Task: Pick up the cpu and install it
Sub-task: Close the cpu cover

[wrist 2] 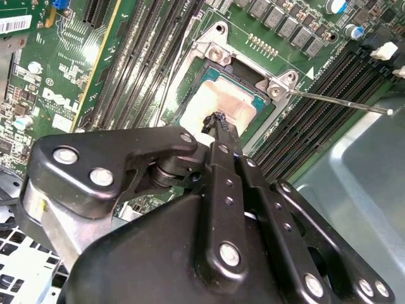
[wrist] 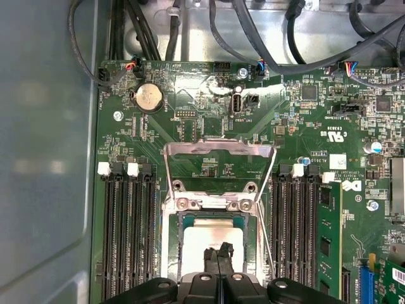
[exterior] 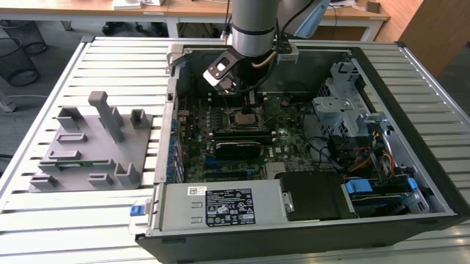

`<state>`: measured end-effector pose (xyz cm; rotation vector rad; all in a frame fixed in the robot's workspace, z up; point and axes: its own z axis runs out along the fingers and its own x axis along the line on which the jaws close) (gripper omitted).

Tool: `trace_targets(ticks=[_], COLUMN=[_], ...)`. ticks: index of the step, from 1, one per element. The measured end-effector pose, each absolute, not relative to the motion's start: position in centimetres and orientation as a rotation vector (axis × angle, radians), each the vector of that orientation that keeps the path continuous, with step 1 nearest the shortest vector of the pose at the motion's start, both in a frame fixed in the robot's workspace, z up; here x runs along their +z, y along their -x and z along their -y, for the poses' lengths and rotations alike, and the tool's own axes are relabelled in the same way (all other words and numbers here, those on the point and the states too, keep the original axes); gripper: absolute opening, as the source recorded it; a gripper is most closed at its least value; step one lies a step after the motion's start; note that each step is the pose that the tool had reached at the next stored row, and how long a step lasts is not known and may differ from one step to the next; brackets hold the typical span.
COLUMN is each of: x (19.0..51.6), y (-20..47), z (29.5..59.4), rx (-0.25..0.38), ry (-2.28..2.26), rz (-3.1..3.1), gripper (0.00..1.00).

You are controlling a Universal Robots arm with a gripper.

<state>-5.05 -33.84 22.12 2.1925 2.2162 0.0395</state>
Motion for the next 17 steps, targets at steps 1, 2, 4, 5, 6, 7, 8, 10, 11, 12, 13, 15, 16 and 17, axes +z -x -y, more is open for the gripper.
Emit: trace_targets(ticks=[1, 2, 4, 5, 6, 7, 8, 10, 11, 12, 13, 15, 16, 17], x=[22.1, 22.1, 22.1, 22.1, 22.1, 22.2, 22.4, 22.7, 22.9, 23.1, 23.3, 23.7, 23.9, 24.0], y=[5.1, 5.1, 5.1, 5.1, 5.1, 5.1, 5.1, 5.1, 5.1, 5.1, 5.1, 5.1, 5.1, 5.1], z=[33.8, 33.8, 33.8, 33.8, 33.8, 33.8, 33.8, 33.8, 33.8, 33.8, 33.8, 33.8, 33.8, 33.8], rx=[0.039, 0.039, 0.039, 0.039, 0.039, 0.039, 0.039, 0.04, 0.04, 0.039, 0.04, 0.04, 0.04, 0.04], ry=[-2.193, -2.193, -2.193, -2.193, -2.193, -2.192, -2.192, -2.192, -2.192, -2.192, -2.192, -2.192, -2.192, -2.193], rz=[-2.216, -2.216, -2.216, -2.216, -2.216, -2.216, -2.216, -2.216, -2.216, -2.216, -2.216, -2.216, -2.216, -2.216], gripper=[0.11, 0.11, 0.11, 0.11, 0.11, 0.11, 0.11, 0.11, 0.11, 0.11, 0.11, 0.11, 0.11, 0.11])
